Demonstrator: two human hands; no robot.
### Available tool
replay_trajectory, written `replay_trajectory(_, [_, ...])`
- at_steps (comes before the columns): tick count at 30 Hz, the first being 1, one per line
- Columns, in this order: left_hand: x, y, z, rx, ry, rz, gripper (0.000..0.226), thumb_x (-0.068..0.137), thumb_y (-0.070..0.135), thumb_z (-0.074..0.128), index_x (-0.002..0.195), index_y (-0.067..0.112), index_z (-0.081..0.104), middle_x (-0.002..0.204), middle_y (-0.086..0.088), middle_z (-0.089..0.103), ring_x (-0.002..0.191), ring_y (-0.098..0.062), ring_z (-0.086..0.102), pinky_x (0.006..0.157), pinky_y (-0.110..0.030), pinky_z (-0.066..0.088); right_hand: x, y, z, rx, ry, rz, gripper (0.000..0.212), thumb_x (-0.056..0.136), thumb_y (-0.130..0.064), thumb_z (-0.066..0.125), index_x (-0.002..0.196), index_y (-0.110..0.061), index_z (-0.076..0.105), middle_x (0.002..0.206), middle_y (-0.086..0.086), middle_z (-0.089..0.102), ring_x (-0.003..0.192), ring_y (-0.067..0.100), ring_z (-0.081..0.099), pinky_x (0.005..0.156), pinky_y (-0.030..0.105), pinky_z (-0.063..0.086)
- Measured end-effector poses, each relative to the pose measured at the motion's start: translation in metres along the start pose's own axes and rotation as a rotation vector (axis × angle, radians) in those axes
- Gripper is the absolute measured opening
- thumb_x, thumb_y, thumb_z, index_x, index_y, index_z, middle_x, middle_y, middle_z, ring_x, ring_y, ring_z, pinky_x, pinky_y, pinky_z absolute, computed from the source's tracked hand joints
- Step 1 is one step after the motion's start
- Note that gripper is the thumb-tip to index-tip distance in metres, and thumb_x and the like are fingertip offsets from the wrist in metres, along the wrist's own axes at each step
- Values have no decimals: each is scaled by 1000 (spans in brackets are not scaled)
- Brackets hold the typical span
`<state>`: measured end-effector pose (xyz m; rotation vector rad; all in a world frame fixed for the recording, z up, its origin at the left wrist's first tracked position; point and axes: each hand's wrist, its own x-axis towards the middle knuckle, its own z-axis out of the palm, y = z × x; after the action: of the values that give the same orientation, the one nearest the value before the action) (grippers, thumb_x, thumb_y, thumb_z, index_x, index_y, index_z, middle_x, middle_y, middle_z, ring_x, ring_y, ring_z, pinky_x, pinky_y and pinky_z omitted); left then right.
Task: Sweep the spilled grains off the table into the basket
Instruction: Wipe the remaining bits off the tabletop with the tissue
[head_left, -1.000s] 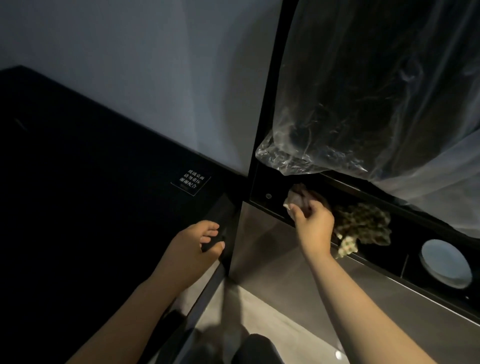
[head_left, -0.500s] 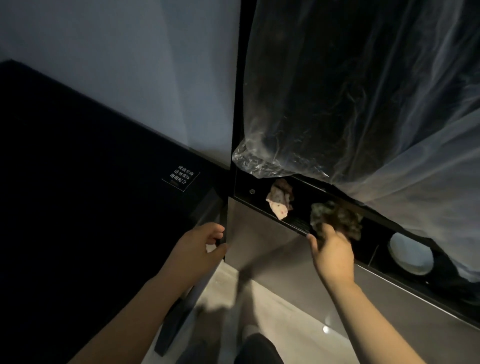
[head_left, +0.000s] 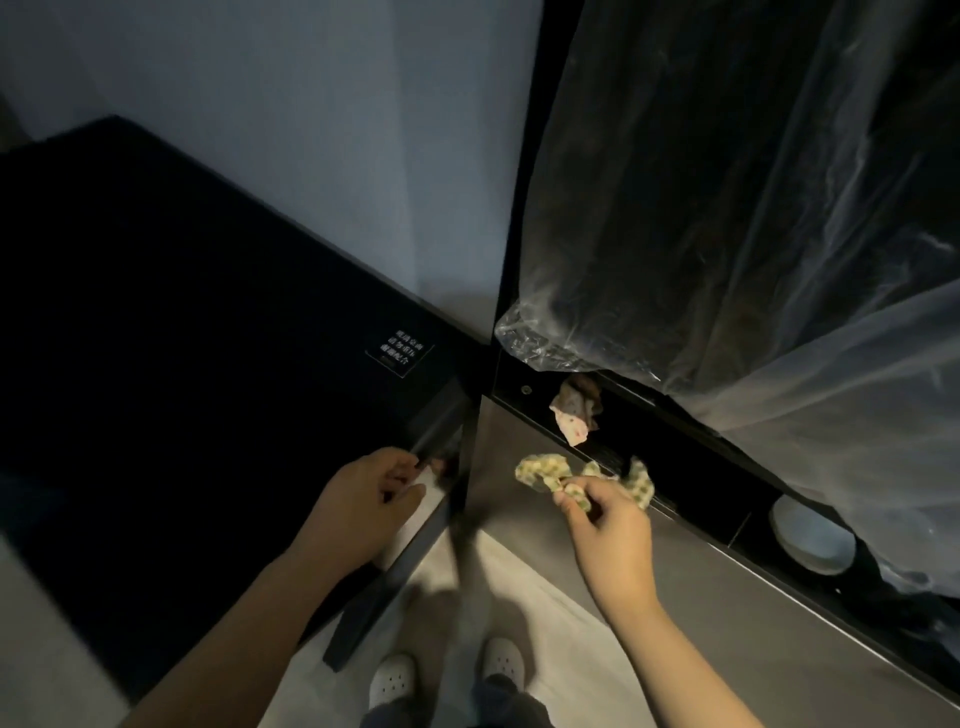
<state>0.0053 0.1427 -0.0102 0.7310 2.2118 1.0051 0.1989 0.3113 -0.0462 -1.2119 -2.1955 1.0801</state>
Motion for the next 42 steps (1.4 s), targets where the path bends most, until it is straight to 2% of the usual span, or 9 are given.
replay_trajectory(5, [-29,-15,-31,-6,128,-72,23,85,22,68,105,31,61,101,14,62,94,-4,60,88,-24,49,9,-55,23,95,-138,-78,6,86,-18,69,90,-20,73,92,-8,68,89,1,59,81,21,45])
replay_trajectory(14, [-73,-84,-114,-7,288,-135,31,86,25,67,115,25,60,104,15,61,96,-1,60,88,-21,49,10,-154,99,214,-247,-170,5,88,-19,68,86,-21,72,89,-5,70,85,5,64,75,26,51])
replay_trajectory(20, [-70,-118,-160,17,313,-142,34,86,26,67,119,25,59,107,13,62,99,-4,60,90,-30,52,22,-218,129,317,-255,-200,8,88,-17,67,85,-23,71,79,-8,71,70,-3,62,63,10,45])
replay_trajectory(24, [-54,-123,-168,25,291,-150,36,87,28,66,121,26,57,110,13,61,101,-4,59,92,-32,52,55,-221,143,181,-236,-227,20,88,-20,67,73,-33,66,83,-10,70,81,5,64,70,20,47])
replay_trajectory(27, [-37,-127,-169,21,285,-153,36,87,29,65,122,28,56,111,13,60,101,-3,59,91,-28,51,85,-203,160,57,-262,-235,9,86,-23,69,88,-32,69,99,-5,69,93,10,63,80,23,46])
replay_trajectory(32, [-1,-130,-165,5,257,-188,34,86,30,66,119,29,58,106,18,61,97,3,58,75,-7,43,116,-147,192,-290,-697,-138,36,84,-33,72,117,-20,69,114,0,67,103,13,63,84,18,46])
replay_trajectory(36, [33,-120,-161,-38,250,-219,31,86,25,68,114,31,59,104,17,62,95,6,59,72,-4,43,135,-113,217,-402,-691,-221,56,91,-46,57,143,-28,43,154,4,29,140,26,26,113,36,30])
replay_trajectory(39, [58,-121,-159,-68,215,-220,30,86,21,67,107,39,55,105,16,63,96,12,58,72,-2,43,135,-100,241,-532,-710,-392,64,92,-56,48,149,-32,29,159,3,14,145,27,11,114,42,26])
replay_trajectory(42, [74,-130,-158,-64,166,-248,31,87,20,66,107,42,55,105,15,64,96,12,57,71,-2,44,123,-90,258,-624,-672,-470,70,90,-70,29,147,-30,32,157,4,21,141,28,20,105,50,31])
